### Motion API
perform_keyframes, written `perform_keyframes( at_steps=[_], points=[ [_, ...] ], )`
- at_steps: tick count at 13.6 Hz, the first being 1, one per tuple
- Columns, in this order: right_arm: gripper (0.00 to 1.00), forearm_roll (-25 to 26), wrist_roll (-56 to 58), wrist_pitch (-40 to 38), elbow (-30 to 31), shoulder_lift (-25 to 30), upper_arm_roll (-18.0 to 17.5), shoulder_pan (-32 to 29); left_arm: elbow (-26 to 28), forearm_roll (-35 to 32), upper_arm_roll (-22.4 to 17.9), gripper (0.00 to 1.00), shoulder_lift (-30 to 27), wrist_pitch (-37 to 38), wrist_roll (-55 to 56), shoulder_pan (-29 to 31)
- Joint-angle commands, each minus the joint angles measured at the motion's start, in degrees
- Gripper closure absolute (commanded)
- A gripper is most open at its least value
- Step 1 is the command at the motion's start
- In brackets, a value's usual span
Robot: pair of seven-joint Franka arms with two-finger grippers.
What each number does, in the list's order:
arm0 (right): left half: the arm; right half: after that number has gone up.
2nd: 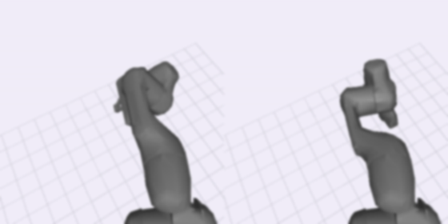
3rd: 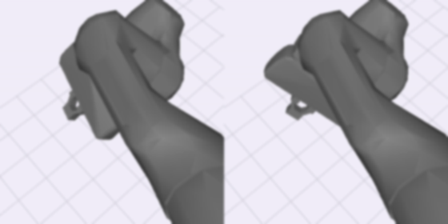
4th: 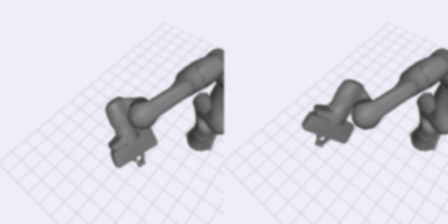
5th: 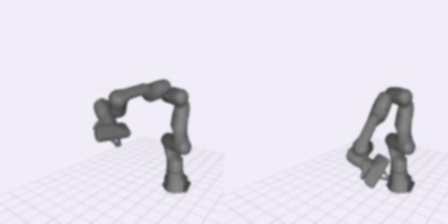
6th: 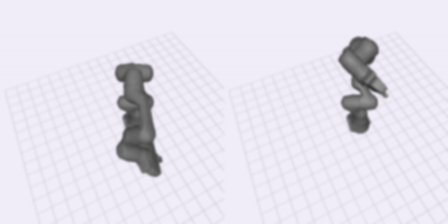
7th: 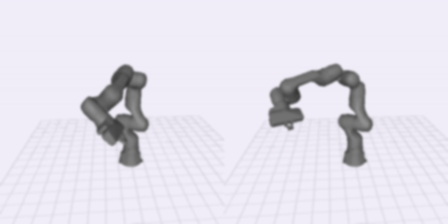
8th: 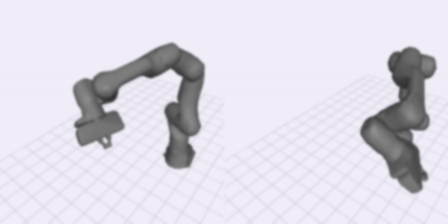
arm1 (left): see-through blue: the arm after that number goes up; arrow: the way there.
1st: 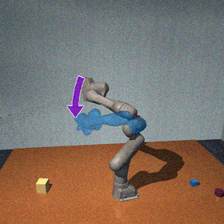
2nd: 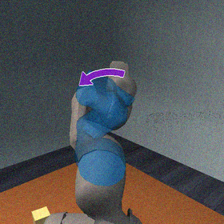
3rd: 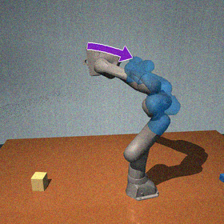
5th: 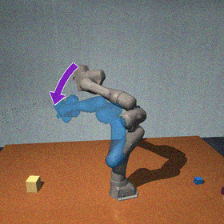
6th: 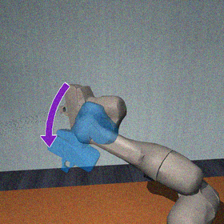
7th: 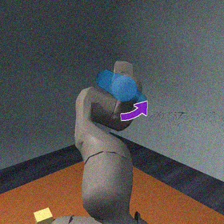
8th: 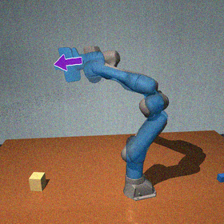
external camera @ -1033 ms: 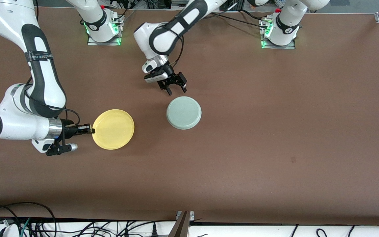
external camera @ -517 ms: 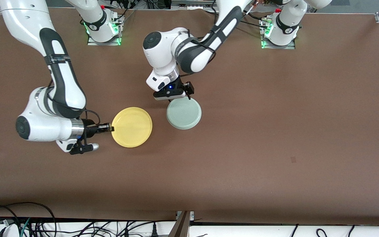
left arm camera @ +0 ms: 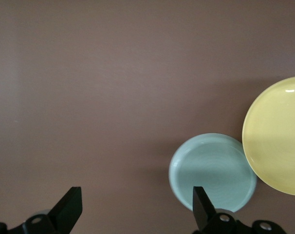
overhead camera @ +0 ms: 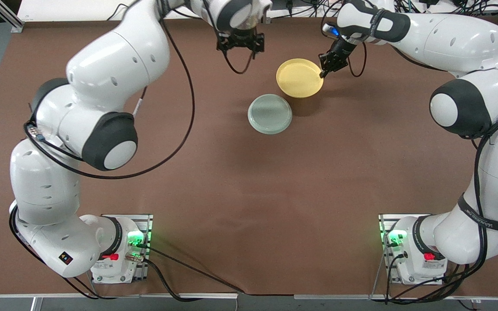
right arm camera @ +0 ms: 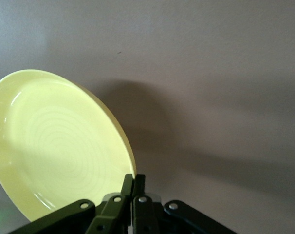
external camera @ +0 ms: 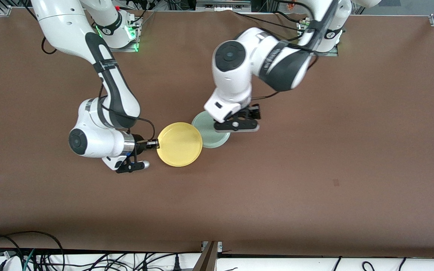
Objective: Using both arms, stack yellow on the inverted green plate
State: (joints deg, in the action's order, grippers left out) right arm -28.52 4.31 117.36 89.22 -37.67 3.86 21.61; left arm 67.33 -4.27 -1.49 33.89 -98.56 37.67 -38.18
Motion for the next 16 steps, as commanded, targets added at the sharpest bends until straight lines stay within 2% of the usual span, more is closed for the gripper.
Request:
perform_keyframes(
  at_steps=[1,6,11,13,14,16],
  points=[
    [1.0,-1.01,-2.98,2.68,-0.36,-1.26,0.44,3.6,2.46,1.37,0.87,0.0,-4.44,2.49,-9.25,6.17],
    [1.0,-1.01,-8.87,6.82,0.33,-1.97,0.44,9.58,2.55,1.9,0.87,0.0,-11.28,9.34,-17.18,14.26],
    [1.0,-1.1,-9.05,9.28,2.8,-1.97,0.44,11.69,2.63,1.9,0.87,0.0,-17.62,15.67,-26.57,22.78],
    [1.0,-1.1,-9.14,10.43,4.38,-1.97,0.44,12.05,3.07,3.91,0.79,0.0,-19.21,17.78,-30.62,26.3],
    [1.0,-1.19,-9.14,10.43,4.47,-1.97,0.44,12.05,3.86,4.44,0.61,0.0,-20.17,18.05,-32.64,28.32],
    [1.0,-1.72,-9.14,10.43,4.82,-1.71,0.44,12.4,10.68,5.15,0.61,0.0,-24.98,16.31,-37.03,32.19]
  ],
)
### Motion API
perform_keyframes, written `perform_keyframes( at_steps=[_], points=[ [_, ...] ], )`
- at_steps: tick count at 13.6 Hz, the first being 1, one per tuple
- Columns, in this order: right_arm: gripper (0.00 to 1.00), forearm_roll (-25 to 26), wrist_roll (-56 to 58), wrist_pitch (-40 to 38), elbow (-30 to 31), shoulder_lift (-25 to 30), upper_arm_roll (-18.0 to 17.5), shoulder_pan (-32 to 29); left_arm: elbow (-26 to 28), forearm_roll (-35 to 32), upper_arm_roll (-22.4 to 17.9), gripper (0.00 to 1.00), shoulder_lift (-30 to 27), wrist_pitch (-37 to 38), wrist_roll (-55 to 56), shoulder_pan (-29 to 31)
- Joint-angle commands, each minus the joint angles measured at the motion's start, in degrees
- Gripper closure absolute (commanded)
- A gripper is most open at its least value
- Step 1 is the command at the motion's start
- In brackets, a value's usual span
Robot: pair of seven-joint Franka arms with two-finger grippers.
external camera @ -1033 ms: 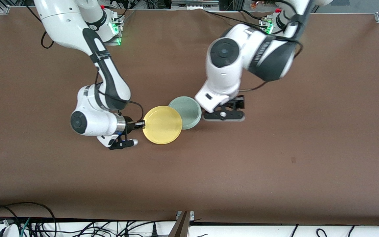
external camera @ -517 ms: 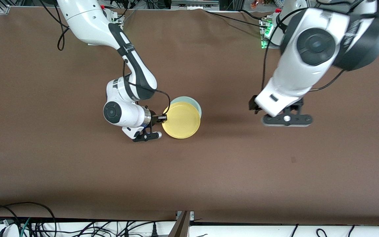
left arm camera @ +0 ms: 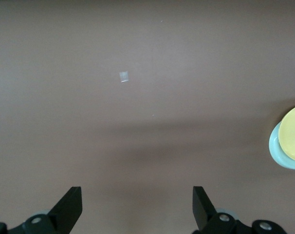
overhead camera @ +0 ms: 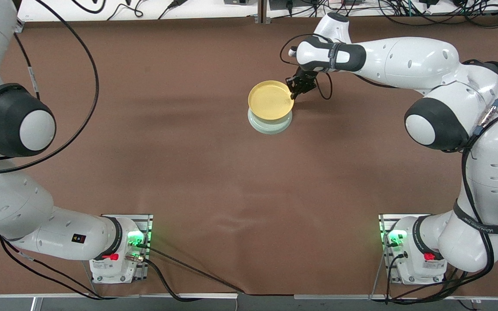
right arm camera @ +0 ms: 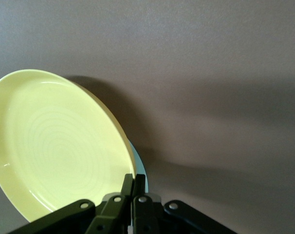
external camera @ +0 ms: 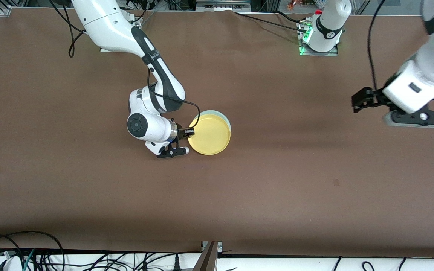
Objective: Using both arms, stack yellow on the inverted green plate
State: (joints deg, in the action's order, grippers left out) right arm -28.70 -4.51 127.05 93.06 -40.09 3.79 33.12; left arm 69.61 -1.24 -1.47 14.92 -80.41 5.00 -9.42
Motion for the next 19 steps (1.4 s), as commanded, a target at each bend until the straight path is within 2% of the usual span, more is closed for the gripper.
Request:
perform_keyframes(
  at_steps=[1,3,9,14,19],
  points=[
    [1.0,-1.54,-0.32,0.74,1.33,0.89,0.52,0.9,12.96,2.12,0.51,0.0,-9.0,-4.29,-5.52,4.92],
    [1.0,-1.54,-0.32,0.65,2.03,1.51,0.52,0.9,19.14,1.95,0.16,0.0,-12.62,-8.6,-5.7,5.37],
    [1.0,-1.54,-0.23,0.48,5.28,4.58,-0.01,0.98,18.28,2.03,0.15,0.0,-12.28,-9.15,-5.71,7.13],
    [1.0,-1.54,-0.23,1.71,6.26,4.5,-0.8,1.16,14.86,1.59,0.24,0.0,-10.0,-9.5,-5.53,8.1],
    [1.0,-1.54,-0.23,1.97,6.61,4.5,-1.15,1.25,14.85,1.42,0.68,0.0,-9.29,-9.32,-5.35,7.31]
  ],
)
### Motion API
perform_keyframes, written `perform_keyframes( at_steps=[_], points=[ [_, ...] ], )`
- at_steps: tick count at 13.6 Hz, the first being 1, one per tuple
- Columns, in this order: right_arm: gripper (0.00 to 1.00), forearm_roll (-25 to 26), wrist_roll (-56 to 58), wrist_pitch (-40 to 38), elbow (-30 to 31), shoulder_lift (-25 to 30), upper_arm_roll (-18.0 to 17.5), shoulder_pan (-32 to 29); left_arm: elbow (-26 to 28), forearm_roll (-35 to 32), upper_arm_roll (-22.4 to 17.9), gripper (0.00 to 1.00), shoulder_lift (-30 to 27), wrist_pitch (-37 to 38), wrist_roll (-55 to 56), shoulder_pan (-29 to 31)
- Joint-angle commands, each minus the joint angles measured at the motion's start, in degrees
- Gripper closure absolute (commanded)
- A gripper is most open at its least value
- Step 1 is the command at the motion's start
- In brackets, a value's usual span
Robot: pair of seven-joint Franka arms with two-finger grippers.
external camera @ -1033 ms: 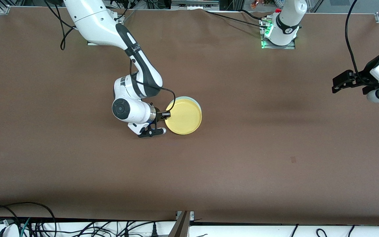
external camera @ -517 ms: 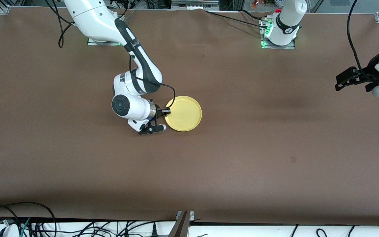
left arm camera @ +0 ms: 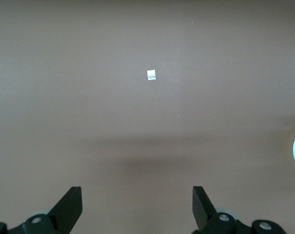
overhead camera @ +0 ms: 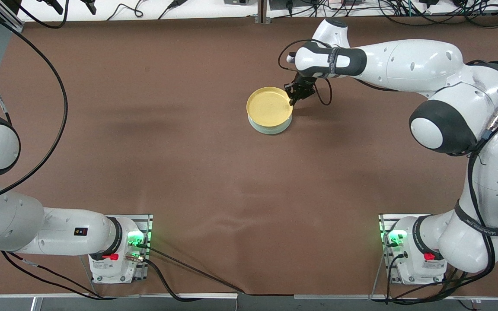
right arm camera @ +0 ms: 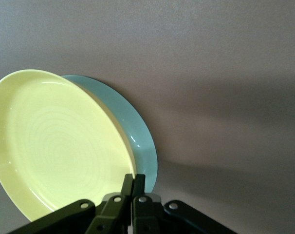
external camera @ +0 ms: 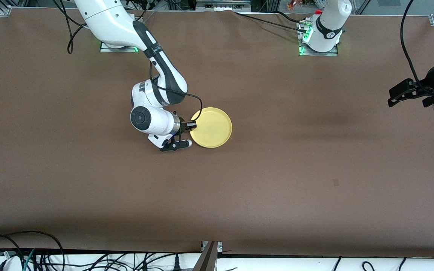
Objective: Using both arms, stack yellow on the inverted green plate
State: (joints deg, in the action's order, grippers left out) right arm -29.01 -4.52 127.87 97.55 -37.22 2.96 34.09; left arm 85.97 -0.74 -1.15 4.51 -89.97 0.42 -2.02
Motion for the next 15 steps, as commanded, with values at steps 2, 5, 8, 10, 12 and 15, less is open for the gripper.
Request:
perform_keyframes(
  at_steps=[2,5,8,10,12,15],
  points=[
    [1.0,-1.23,-0.23,1.15,2.12,1.45,-0.24,0.28,-1.6,0.74,0.36,0.0,1.38,0.15,-0.86,-0.09],
    [0.0,-1.23,-0.23,1.07,1.5,1.28,-0.24,0.28,-2.38,0.65,0.36,0.0,1.38,0.24,-0.95,0.26],
    [0.0,-0.79,0.38,0.19,-0.77,1.98,0.55,-0.07,-2.39,0.65,0.36,0.0,1.38,0.24,-0.95,0.35],
    [0.0,-0.26,1.35,-2.17,-1.4,3.64,4.22,-0.43,-2.39,0.65,0.36,0.0,1.38,0.15,-0.95,0.35],
    [0.0,-0.17,3.36,-9.0,-4.54,4.62,9.75,-0.43,-2.39,0.65,0.36,0.0,1.38,0.24,-0.95,0.35],
    [0.0,3.05,7.49,-19.13,-11.05,4.36,18.37,-0.78,-2.39,0.65,0.36,0.0,1.29,0.24,-0.95,0.44]
  ],
)
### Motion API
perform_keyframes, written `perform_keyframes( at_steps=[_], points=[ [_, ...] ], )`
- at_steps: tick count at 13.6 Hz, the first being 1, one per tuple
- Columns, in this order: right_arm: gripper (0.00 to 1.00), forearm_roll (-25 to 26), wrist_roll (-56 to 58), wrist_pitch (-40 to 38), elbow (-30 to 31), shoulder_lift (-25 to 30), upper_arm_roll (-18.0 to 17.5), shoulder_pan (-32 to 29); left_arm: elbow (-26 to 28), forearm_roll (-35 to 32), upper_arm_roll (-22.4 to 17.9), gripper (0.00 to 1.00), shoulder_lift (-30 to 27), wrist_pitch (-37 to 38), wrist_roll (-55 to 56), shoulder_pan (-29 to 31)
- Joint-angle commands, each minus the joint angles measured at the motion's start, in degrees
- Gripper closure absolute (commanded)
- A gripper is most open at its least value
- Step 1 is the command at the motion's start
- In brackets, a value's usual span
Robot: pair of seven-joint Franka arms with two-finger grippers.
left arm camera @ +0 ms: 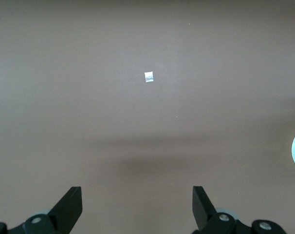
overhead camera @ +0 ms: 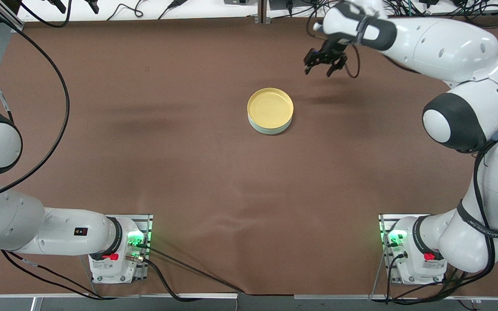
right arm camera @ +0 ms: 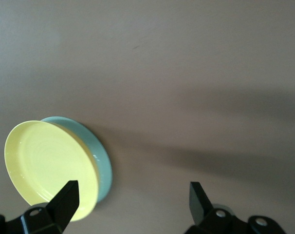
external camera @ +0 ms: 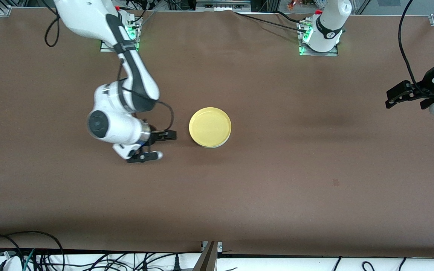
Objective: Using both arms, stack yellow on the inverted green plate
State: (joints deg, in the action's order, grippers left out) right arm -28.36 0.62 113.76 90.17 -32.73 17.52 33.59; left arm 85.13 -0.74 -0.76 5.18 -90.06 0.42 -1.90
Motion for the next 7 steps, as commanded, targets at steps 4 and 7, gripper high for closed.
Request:
perform_keyframes(
  at_steps=[4,7],
  points=[
    [0.0,12.8,5.8,-9.4,-8.51,0.82,7.88,-1.33,-1.54,0.65,-0.04,0.0,0.71,0.23,-0.95,0.32],
    [0.0,12.98,5.97,-16.71,-10.8,1.09,13.05,-1.6,-1.54,0.65,-0.04,0.0,0.71,0.23,-0.95,0.32]
  ],
)
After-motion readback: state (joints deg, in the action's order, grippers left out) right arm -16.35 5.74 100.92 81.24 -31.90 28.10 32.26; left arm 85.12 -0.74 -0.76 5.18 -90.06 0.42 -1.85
